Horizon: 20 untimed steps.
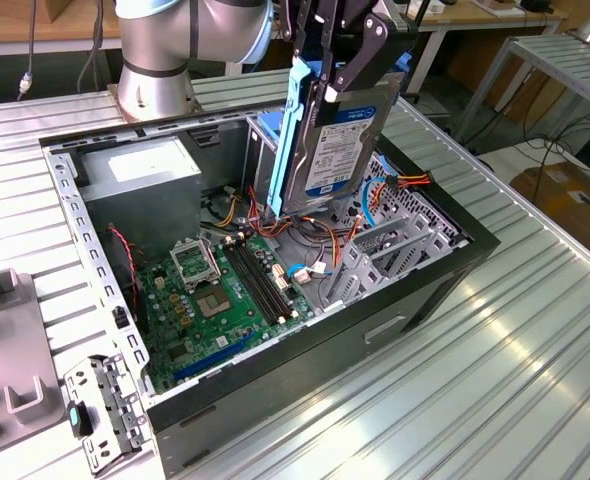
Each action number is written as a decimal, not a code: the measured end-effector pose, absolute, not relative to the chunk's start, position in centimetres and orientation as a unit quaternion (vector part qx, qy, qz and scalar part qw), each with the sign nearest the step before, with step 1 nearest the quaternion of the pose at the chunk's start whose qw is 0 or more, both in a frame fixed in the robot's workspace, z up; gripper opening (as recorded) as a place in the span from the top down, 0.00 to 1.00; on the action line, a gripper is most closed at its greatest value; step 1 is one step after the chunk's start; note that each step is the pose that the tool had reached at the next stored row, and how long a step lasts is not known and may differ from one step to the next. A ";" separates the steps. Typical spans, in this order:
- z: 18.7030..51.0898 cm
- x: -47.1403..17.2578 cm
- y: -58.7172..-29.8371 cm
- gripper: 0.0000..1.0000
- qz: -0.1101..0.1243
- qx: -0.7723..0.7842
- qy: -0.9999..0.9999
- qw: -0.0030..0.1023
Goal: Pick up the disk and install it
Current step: 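Insert the disk into the insertion slot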
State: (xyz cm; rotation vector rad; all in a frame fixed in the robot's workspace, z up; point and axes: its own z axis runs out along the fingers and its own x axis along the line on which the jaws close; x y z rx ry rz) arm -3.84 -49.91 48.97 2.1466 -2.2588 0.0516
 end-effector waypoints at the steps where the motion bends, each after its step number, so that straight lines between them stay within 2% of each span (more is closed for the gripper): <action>1: 49.0 -3.8 -49.9 0.63 0.017 0.689 -0.725 0.013; 11: 48.9 -3.8 -51.0 0.63 0.017 0.689 -0.725 0.013; 20: 48.5 -1.3 -52.3 0.63 0.020 0.689 -0.725 0.016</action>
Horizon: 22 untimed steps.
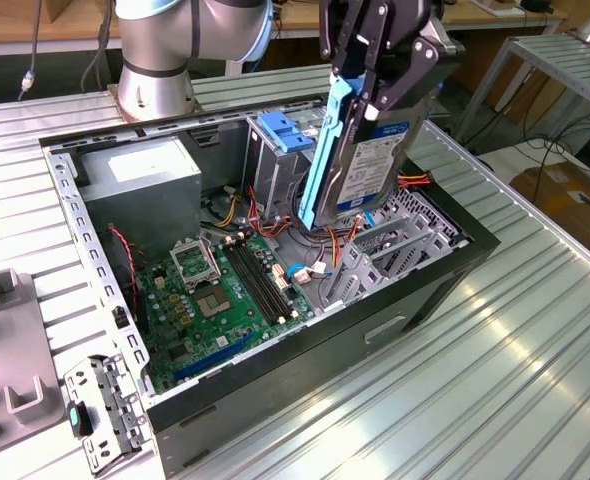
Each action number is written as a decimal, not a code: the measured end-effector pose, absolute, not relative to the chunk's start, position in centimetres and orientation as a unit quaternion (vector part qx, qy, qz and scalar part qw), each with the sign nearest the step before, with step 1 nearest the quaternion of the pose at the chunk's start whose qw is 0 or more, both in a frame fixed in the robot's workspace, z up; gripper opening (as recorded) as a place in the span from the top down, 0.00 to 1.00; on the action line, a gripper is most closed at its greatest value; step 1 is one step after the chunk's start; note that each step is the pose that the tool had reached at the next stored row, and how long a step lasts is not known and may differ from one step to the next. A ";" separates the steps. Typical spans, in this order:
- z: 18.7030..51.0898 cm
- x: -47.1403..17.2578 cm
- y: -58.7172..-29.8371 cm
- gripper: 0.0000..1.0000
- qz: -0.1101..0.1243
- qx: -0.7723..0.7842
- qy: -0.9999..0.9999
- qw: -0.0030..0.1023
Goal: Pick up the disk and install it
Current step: 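Insert the disk into the insertion slot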
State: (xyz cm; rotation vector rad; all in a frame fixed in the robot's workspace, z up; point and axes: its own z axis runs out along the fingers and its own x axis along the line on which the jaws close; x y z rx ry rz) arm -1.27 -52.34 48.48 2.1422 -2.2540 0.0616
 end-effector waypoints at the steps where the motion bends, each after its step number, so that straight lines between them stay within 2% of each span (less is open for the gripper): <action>1: 48.5 -1.2 -52.5 0.63 0.020 0.689 -0.725 0.016; 9: 48.3 -0.7 -54.6 0.63 0.021 0.689 -0.725 0.017; 22: 48.0 0.5 -54.7 0.63 0.021 0.689 -0.725 0.017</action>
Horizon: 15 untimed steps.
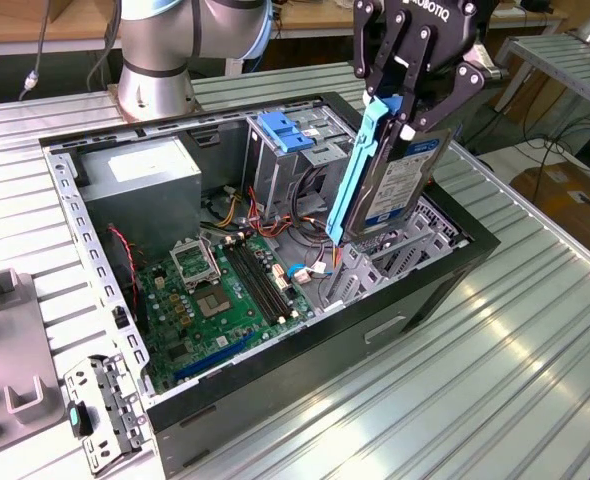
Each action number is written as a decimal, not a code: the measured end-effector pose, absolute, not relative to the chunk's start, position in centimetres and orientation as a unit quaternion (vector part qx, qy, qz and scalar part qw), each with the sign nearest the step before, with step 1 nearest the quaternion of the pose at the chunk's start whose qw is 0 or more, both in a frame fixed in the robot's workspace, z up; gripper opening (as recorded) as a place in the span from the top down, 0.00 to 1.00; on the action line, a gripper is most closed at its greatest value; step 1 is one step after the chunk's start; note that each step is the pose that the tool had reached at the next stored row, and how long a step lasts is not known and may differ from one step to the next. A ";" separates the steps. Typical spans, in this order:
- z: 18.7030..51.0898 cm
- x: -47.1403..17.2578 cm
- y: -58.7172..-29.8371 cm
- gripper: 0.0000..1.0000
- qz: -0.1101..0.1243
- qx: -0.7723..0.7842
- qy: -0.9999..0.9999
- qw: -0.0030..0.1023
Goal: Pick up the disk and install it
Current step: 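Insert the disk into the insertion slot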
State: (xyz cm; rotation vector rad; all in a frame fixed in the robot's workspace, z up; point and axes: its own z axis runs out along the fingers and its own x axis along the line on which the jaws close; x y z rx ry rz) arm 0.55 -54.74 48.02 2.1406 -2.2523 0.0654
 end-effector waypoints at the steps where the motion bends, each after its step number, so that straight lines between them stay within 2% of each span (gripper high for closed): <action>1: 47.9 0.6 -54.8 0.63 0.021 0.689 -0.725 0.017; 9: 46.6 5.1 -54.9 0.63 0.022 0.689 -0.724 0.018; 15: 46.0 5.5 -54.9 0.63 0.023 0.692 -0.721 0.018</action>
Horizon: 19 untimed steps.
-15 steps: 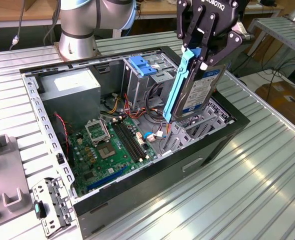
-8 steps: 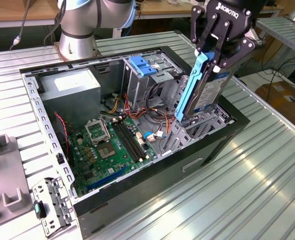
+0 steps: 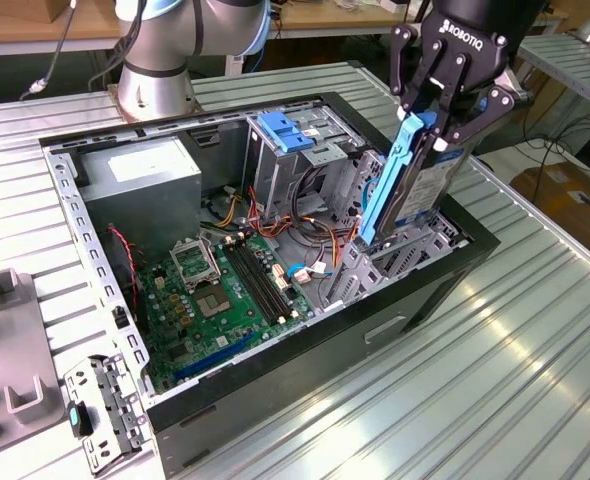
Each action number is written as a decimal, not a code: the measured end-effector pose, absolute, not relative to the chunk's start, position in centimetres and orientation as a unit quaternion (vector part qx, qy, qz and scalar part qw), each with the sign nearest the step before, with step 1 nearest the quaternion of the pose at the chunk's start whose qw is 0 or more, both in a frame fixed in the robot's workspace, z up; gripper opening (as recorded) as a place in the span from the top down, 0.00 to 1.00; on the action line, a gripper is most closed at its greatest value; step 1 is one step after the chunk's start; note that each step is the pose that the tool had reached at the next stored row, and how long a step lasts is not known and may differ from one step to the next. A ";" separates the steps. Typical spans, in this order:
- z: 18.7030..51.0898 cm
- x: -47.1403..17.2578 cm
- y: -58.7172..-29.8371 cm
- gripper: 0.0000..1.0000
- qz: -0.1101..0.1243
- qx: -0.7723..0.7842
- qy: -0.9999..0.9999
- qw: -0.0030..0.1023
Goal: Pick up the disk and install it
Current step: 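Insert the disk into the insertion slot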
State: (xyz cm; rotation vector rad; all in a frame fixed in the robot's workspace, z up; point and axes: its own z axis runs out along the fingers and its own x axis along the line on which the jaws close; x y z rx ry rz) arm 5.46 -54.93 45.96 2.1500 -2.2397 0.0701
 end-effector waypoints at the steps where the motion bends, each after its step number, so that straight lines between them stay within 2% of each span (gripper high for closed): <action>1: 45.9 5.5 -54.9 0.63 0.023 0.694 -0.720 0.018; 19: 44.6 5.5 -54.9 0.63 0.023 0.701 -0.712 0.018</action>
